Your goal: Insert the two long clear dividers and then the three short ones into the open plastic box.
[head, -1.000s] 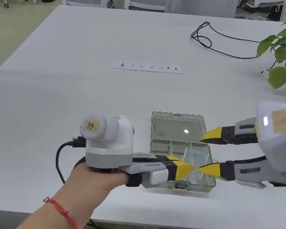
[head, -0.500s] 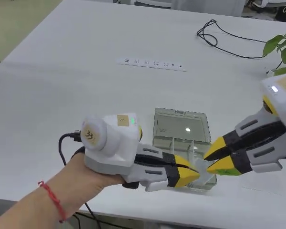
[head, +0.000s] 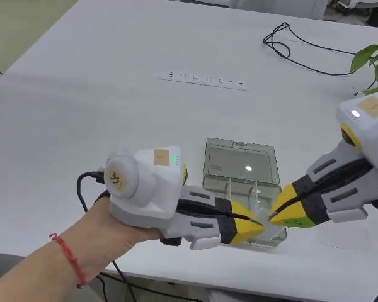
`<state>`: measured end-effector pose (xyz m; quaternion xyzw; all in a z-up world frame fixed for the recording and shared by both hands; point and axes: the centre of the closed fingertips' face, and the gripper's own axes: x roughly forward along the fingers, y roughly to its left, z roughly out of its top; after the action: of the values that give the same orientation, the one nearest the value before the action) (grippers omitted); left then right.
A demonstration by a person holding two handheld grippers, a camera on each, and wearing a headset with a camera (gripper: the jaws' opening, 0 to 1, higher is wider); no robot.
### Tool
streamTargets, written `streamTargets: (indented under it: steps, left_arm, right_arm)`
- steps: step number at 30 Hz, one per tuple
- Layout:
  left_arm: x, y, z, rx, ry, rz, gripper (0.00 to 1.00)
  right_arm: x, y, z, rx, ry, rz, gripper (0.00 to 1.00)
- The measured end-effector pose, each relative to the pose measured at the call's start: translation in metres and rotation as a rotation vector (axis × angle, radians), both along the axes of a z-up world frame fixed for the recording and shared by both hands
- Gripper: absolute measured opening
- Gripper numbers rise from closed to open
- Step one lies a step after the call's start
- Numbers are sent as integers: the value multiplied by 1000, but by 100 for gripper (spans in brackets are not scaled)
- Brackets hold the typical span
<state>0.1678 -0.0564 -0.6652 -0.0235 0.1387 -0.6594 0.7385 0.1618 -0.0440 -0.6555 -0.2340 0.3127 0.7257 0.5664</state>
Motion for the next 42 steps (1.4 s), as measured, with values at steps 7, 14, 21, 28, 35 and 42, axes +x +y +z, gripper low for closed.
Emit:
streamTargets:
  steps: [7, 14, 21, 28, 35, 42]
  left_arm:
    - [-1, 2, -1, 5, -1, 5, 0]
    - [-1, 4, -4, 14, 11, 19, 1]
    - [3, 12, -10, 33, 26, 51, 8]
    - [12, 26, -15, 53, 26, 108, 16]
    - [26, 44, -24, 92, 22, 183, 29]
    - [35, 59, -34, 129, 19, 229, 44]
  right_arm:
    - [-2, 3, -1, 2, 0, 6, 3]
    - [3, 2, -2, 6, -5, 0, 3]
    - [8, 0, 1, 8, -18, -17, 3]
    - [24, -4, 4, 23, -39, -57, 3]
    - [39, -2, 5, 35, -65, -101, 3]
    - [57, -1, -2, 36, -94, -150, 3]
